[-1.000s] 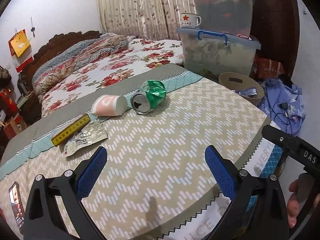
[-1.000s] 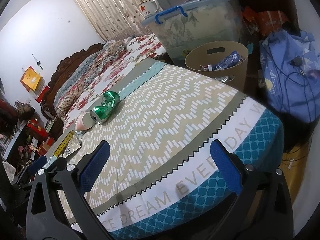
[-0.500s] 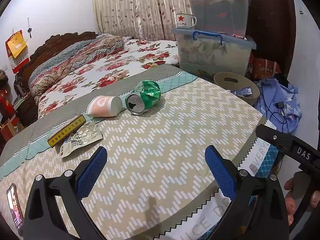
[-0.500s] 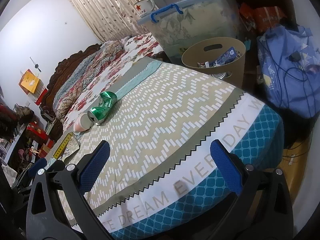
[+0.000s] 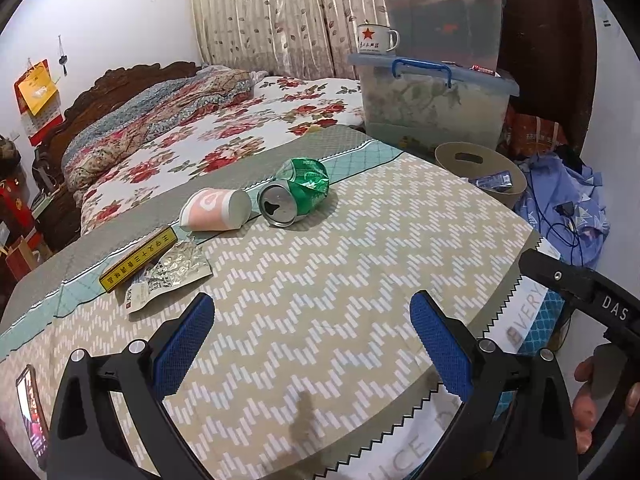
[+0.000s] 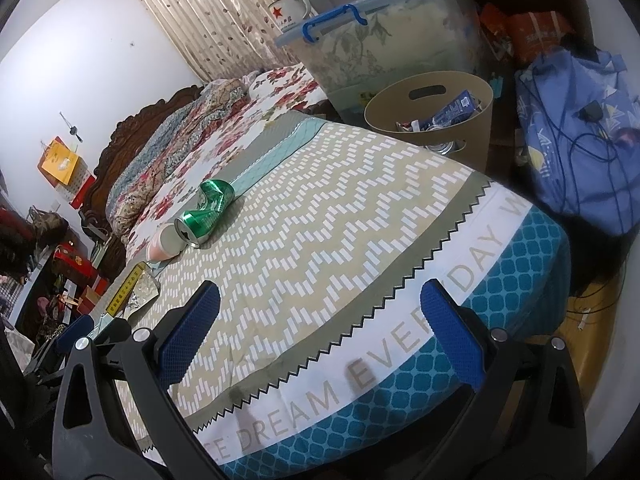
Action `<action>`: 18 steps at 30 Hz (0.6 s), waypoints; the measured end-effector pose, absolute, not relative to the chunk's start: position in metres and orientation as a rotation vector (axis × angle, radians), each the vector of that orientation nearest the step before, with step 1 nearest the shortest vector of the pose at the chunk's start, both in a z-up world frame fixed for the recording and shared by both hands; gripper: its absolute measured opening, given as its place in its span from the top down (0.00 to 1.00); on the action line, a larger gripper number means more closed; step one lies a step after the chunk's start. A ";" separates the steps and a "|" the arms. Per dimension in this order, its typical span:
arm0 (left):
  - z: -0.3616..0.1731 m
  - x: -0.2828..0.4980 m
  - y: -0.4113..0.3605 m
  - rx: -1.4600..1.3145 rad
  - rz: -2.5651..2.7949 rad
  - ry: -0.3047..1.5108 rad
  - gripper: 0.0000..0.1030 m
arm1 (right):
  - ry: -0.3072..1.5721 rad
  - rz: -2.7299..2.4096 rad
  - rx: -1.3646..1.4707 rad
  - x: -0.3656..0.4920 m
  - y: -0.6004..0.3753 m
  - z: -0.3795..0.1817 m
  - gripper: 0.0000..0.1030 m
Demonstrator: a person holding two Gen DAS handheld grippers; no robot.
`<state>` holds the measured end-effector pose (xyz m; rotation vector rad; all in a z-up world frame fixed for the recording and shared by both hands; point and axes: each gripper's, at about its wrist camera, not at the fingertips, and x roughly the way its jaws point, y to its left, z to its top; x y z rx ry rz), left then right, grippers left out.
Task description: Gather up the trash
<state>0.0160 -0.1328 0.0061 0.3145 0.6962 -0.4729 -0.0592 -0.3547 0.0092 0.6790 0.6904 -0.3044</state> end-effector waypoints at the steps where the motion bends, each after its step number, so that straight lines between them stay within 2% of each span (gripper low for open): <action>1: 0.006 0.016 -0.133 0.315 -0.472 0.697 0.08 | 0.690 -0.305 0.679 -0.059 -0.354 0.009 0.04; 18: -0.002 0.023 -0.130 0.313 -0.464 0.735 0.08 | 0.677 -0.290 0.644 -0.058 -0.347 0.015 0.04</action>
